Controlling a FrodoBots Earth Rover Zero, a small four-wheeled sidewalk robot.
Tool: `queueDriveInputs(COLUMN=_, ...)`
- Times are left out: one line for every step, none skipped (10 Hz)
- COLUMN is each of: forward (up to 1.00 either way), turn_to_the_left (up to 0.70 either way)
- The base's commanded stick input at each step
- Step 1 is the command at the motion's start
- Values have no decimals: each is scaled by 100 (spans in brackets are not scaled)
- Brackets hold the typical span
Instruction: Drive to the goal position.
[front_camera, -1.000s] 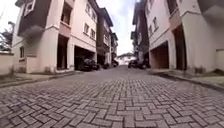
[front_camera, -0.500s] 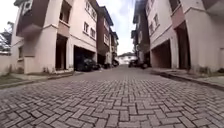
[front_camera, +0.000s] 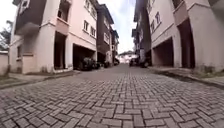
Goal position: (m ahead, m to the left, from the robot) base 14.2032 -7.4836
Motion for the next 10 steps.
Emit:
queueDriveInputs(forward=50, turn_to_the_left=4)
queueDriveInputs(forward=50, turn_to_the_left=4)
queueDriveInputs(forward=50, turn_to_the_left=4)
queueDriveInputs(forward=50, turn_to_the_left=4)
queueDriveInputs(forward=50, turn_to_the_left=4)
queueDriveInputs(forward=50, turn_to_the_left=4)
queueDriveInputs(forward=50, turn_to_the_left=4)
queueDriveInputs(forward=50, turn_to_the_left=4)
queueDriveInputs(forward=50, turn_to_the_left=4)
queueDriveInputs(forward=50, turn_to_the_left=4)
